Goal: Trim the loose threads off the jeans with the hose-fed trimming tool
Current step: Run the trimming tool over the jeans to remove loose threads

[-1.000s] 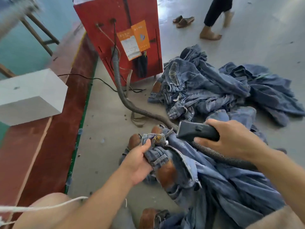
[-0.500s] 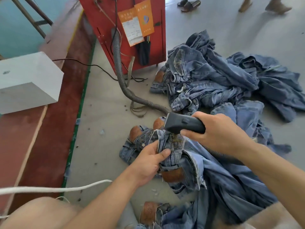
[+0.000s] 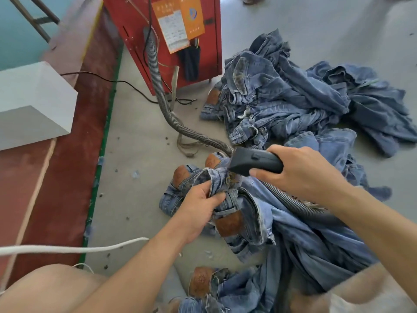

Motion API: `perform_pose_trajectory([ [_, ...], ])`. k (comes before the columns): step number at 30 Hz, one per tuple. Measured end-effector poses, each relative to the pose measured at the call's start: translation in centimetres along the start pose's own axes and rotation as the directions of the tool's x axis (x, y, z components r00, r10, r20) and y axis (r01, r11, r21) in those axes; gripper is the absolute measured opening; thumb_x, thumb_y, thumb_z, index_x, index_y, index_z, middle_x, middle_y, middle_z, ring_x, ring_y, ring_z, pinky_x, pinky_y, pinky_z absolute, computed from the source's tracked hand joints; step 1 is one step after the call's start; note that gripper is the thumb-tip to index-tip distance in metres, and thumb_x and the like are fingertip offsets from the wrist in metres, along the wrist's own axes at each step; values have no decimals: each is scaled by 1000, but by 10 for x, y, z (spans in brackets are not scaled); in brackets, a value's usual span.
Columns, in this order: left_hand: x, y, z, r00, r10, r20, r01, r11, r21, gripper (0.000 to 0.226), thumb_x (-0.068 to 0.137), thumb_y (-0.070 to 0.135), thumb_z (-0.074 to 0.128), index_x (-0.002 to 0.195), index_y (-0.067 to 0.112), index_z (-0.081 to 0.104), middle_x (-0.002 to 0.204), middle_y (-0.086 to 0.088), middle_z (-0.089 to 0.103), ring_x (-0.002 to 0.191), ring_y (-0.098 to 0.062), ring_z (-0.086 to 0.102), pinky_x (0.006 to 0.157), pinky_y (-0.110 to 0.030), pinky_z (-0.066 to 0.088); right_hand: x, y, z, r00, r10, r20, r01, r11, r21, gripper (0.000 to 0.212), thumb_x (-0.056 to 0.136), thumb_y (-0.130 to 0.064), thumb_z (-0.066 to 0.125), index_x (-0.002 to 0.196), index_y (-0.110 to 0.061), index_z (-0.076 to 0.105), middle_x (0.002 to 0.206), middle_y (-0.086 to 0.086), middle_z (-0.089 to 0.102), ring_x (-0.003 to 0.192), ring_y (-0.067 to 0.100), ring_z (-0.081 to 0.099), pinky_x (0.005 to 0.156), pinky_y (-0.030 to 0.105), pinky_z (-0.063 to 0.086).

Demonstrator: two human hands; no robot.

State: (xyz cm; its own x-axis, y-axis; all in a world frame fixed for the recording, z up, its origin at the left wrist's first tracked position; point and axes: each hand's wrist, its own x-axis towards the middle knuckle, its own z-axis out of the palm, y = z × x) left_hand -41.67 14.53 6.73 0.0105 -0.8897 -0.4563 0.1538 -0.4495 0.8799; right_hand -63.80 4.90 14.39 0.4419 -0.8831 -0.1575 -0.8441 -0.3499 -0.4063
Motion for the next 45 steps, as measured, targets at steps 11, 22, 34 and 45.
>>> perform_pose_trajectory([
  [11,2,3,3,997,72,0,-71,987,147,39,97,-3,61,104,32,78,110,2,79,108,-16,73,98,-41,55,-1,-2,-1,999,-36,33,36,999,-5,43,81,-80,58,84,-37,58,65,-15,62,58,2,57,58,33,50],
  [22,-2,-19,5,976,190,104,-215,791,573,16,97,-1,60,98,7,73,101,-11,74,101,-19,67,97,-45,53,-2,-5,3,988,-111,106,101,990,96,47,76,-82,58,86,-37,60,71,-19,65,67,-1,60,59,29,46],
  [34,-13,-36,13,747,417,518,-561,-24,828,28,51,-5,75,73,12,73,74,-9,69,80,-33,66,73,-33,54,-5,5,-1,914,-180,365,177,983,42,53,71,-85,60,90,-36,62,72,-19,65,63,3,61,58,25,50],
  [45,-5,-38,8,777,396,490,-525,-21,851,23,63,0,83,77,15,73,81,-4,70,87,-31,63,78,-33,50,4,9,-7,924,-129,360,100,990,97,41,76,-76,69,88,-38,63,74,-22,67,65,2,63,60,29,49],
])
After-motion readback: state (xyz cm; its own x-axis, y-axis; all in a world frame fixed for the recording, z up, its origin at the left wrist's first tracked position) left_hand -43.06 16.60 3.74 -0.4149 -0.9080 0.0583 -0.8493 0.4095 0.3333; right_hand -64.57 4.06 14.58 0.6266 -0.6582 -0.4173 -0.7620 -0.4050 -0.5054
